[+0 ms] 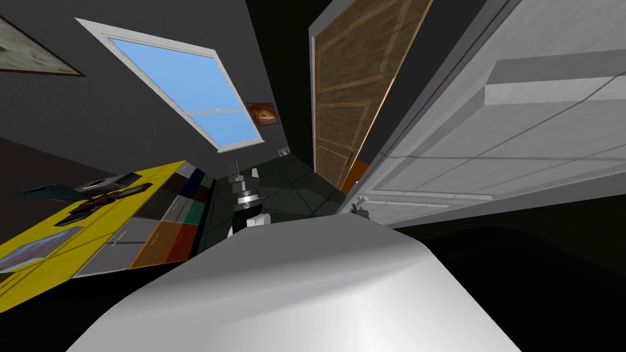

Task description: Pull the door open

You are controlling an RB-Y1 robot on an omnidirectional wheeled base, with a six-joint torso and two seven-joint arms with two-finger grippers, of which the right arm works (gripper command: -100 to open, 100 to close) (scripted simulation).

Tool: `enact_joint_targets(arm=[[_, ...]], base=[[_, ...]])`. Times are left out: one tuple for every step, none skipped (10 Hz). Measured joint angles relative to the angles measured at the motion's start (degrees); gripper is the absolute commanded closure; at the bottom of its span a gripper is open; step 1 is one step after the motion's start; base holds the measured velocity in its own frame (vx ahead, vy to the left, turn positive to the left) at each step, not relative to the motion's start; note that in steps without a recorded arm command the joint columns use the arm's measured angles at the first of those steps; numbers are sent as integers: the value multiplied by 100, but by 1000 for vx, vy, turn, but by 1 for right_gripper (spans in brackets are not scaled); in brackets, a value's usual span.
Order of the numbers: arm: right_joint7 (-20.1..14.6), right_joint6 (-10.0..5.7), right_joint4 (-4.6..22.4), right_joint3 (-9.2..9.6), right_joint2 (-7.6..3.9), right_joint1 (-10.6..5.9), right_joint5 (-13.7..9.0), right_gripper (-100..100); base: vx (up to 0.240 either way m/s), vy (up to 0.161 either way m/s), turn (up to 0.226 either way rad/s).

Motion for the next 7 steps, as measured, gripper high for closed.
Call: enact_joint_targets(arm=[[-51, -46, 25, 45, -36, 7, 24, 100], [-59, -35, 41, 69, -29, 20, 33, 100], [-91, -65, 72, 94, -67, 24, 47, 100], [-148, -139, 120, 121, -116, 13, 67, 100], [-204, -208, 161, 160, -158, 17, 90, 100], [-257, -267, 197, 205, -201, 29, 116, 100], [-311, -325, 226, 254, -242, 41, 142, 100]], base=[[-81, -14, 26], [-167, -8, 129], [-248, -10, 157], [-210, -11, 104], [-194, -18, 100], [-224, -48, 126], [-219, -56, 128]])
